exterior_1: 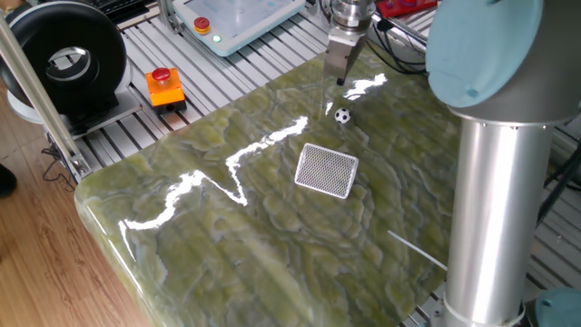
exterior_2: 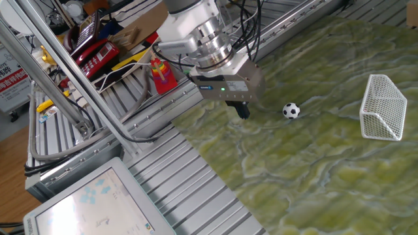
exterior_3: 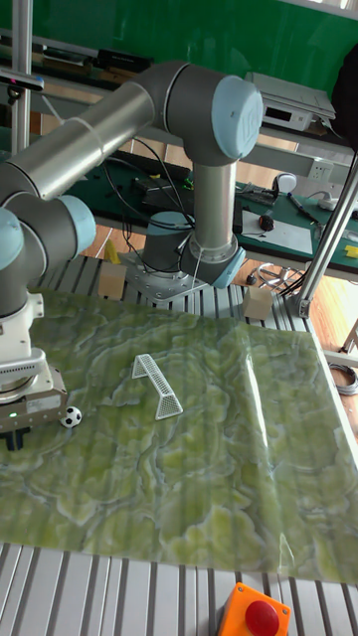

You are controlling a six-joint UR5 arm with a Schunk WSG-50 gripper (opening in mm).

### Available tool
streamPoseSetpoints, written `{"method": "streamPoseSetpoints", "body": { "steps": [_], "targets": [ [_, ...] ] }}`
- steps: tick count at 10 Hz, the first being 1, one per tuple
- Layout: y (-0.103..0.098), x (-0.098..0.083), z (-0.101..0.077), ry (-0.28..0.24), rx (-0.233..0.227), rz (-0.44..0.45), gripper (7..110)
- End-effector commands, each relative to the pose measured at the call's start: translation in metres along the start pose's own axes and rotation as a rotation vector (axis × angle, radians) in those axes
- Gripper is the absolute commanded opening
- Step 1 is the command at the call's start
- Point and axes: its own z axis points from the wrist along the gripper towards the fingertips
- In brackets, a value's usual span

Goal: Push the soccer ball into the goal

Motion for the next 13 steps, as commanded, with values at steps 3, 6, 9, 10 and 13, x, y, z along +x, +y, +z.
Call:
{"method": "streamPoseSetpoints", "body": {
  "steps": [3,6,9,10,13],
  "targets": [
    [-0.012,0.004,-0.007,-0.042,0.111,0.031,7],
    [0.001,-0.01,0.001,-0.114,0.079,0.064,7],
    [0.007,0.001,0.008,-0.096,0.067,0.054,7],
    [0.015,0.004,0.011,-0.092,0.049,0.059,7],
    [0.035,0.008,0.014,-0.091,0.012,0.092,7]
  ]
}}
